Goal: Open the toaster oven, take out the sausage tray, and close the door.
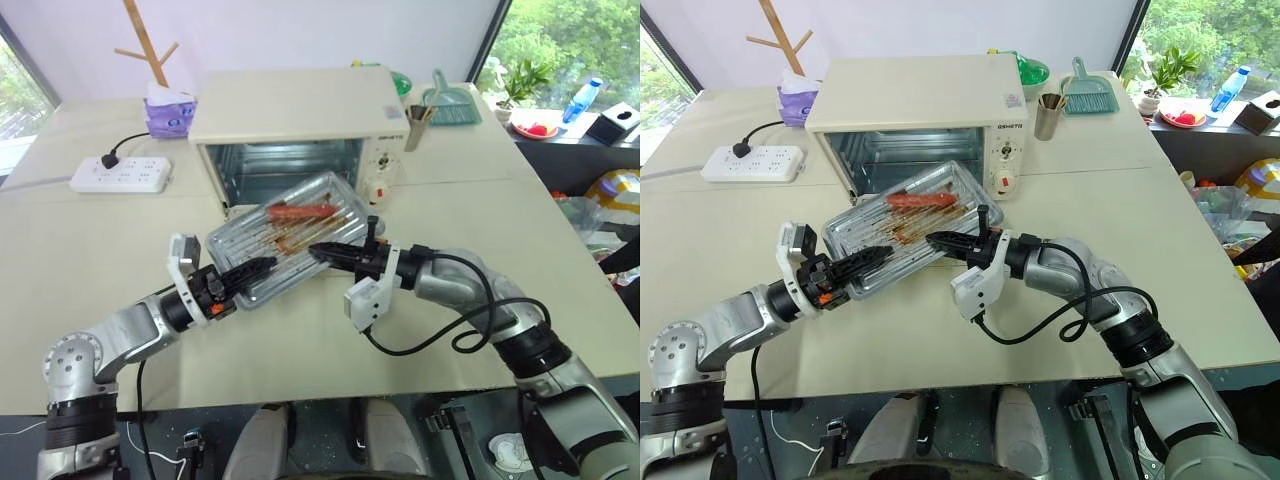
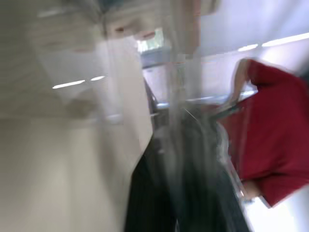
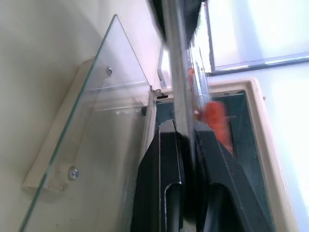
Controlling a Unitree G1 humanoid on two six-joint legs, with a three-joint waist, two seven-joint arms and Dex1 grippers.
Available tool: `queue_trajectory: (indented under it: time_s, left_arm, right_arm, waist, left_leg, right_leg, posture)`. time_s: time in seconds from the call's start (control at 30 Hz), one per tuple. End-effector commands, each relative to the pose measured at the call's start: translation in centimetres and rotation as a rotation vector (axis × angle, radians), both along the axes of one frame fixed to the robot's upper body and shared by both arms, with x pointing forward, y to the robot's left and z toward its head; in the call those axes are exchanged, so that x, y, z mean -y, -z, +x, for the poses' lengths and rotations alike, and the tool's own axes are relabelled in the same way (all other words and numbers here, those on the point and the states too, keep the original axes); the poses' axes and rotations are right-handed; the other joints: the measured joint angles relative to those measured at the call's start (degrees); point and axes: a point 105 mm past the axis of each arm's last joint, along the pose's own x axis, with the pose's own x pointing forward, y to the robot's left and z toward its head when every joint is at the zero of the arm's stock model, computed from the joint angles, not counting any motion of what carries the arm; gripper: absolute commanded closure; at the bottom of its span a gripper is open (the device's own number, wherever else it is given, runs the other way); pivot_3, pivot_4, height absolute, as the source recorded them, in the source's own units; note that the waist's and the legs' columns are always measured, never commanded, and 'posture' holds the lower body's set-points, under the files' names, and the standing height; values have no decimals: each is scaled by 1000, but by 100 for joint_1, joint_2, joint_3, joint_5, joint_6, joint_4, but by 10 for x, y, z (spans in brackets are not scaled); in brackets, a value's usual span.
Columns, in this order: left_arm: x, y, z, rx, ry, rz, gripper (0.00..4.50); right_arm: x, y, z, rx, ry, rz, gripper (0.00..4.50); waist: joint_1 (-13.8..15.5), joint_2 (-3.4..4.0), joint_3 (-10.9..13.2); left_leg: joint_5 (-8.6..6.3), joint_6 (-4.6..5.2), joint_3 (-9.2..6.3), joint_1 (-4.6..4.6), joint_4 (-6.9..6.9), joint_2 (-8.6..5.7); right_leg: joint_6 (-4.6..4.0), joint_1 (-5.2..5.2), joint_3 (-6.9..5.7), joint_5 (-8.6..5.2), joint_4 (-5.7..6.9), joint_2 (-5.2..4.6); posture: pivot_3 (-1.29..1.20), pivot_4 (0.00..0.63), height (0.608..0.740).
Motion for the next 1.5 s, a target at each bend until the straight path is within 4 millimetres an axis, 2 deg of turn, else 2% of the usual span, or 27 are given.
queue_trajectory:
  time_s: [0.03, 0.33, 0.43, 0.6, 0.83, 1.0, 1.13, 1.27, 1.5]
  left_arm:
    - [3, -8, -4, 36, 17, -21, 4489]
    - [3, -6, -2, 26, 7, -35, 4489]
    - [2, -6, -2, 24, 2, -43, 4500]
    - [-3, -7, -1, 28, -18, -57, 4500]
    - [-19, -6, -6, 29, -91, -61, 4500]
    - [-39, -4, -18, 43, -188, -62, 4500]
    - [-60, 0, -30, 35, -332, -76, 4500]
    - [-73, 6, -48, 20, -464, -91, 4500]
    - [-93, 9, -73, 5, -697, -137, 4500]
  right_arm:
    - [-3, -13, -7, 37, -29, 47, 4500]
    - [1, -12, -7, 34, -15, 45, 4500]
    - [3, -14, -7, 25, -8, 54, 3327]
    - [7, -13, -8, 22, -4, 36, 839]
    - [30, -21, -25, -100, 6, 99, 839]
    - [58, -18, -36, -318, 82, 181, 839]
    - [86, 0, -25, -476, 234, 230, 839]
    - [103, 10, -2, -586, 353, 314, 839]
    - [110, 23, 30, -734, 441, 396, 839]
  waist:
    - [0, 0, 0]
    - [3, 0, 0]
    - [3, 0, 0]
    - [4, 0, 0]
    - [14, 0, 0]
    - [11, -1, 0]
    - [5, -1, 0]
    - [8, -1, 0]
    - [47, -1, 0]
  left_leg:
    - [0, 0, 0, 0, 0, 0]
    - [0, 1, 1, 0, 0, 0]
    - [0, 1, 1, 0, 0, 0]
    - [-1, 1, 1, 0, -1, 0]
    - [-4, 7, 3, -3, -1, 0]
    - [-8, 14, 4, -5, -1, 3]
    - [-11, 17, 6, -6, -1, 7]
    - [-12, 18, 12, -7, -1, 14]
    - [-18, 27, 15, -15, -2, 17]
  right_leg:
    - [0, 0, 0, 0, 0, 0]
    - [-2, 0, 1, -1, -2, 0]
    - [-2, 0, 1, -1, -2, 0]
    - [-2, 0, 1, -2, -3, 0]
    - [-3, 1, 3, -2, -12, -2]
    - [-6, 1, 5, -4, -16, -6]
    - [-8, 4, 5, -5, -26, -11]
    - [-14, 8, 6, -1, -41, -10]
    - [-22, 21, 5, 8, -82, -8]
  posture:
    - [0, 150, 740]
    - [0, 150, 740]
    - [0, 150, 740]
    - [0, 150, 740]
    - [0, 150, 740]
    - [0, 150, 740]
    - [0, 150, 740]
    - [0, 150, 740]
    - [0, 150, 740]
